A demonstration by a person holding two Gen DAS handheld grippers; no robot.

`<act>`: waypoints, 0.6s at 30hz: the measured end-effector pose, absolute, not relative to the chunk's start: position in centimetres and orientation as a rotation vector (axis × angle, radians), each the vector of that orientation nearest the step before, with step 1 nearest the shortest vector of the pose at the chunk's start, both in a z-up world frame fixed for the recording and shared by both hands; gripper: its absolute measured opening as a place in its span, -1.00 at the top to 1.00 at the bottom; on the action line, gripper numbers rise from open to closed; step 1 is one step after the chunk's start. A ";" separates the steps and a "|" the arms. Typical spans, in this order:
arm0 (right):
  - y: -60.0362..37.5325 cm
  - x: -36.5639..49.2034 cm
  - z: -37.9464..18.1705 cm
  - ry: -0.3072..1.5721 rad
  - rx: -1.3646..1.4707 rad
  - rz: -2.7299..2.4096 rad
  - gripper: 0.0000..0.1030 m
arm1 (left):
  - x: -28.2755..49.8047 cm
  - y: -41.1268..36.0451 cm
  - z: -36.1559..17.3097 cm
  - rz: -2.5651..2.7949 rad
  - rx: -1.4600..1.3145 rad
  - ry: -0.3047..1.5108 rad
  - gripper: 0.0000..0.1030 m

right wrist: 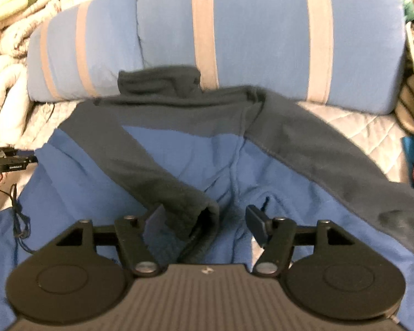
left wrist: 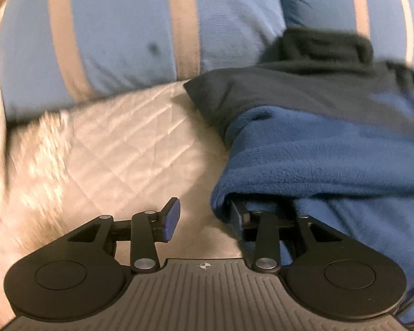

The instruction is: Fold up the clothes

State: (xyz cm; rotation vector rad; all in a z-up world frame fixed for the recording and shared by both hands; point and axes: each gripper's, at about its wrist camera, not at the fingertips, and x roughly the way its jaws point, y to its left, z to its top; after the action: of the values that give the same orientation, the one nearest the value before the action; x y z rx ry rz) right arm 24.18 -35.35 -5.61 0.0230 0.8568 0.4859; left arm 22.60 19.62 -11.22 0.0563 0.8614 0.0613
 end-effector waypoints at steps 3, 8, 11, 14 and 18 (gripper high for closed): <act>-36.3 23.0 -4.1 0.817 0.046 0.483 -0.53 | 22.4 21.4 -11.8 0.010 -0.164 0.908 0.24; -38.1 20.7 -2.2 0.762 0.088 0.488 -0.55 | 20.9 20.1 -12.7 -0.029 -0.176 0.949 0.24; -38.7 19.7 -1.6 0.745 0.103 0.483 -0.56 | 20.6 20.2 -12.7 -0.032 -0.227 0.963 0.73; -39.3 19.1 -1.5 0.736 0.113 0.472 -0.56 | 20.8 20.5 -12.4 -0.005 -0.224 0.975 0.86; -40.3 18.1 -1.6 0.734 0.099 0.444 -0.56 | 21.2 19.6 -11.6 0.045 -0.095 0.961 0.87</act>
State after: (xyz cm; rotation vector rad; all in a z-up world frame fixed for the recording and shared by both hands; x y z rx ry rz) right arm 18.12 -40.34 -1.55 0.0993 0.7340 0.4439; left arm 21.21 19.62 -11.60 -0.0945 0.9613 0.0453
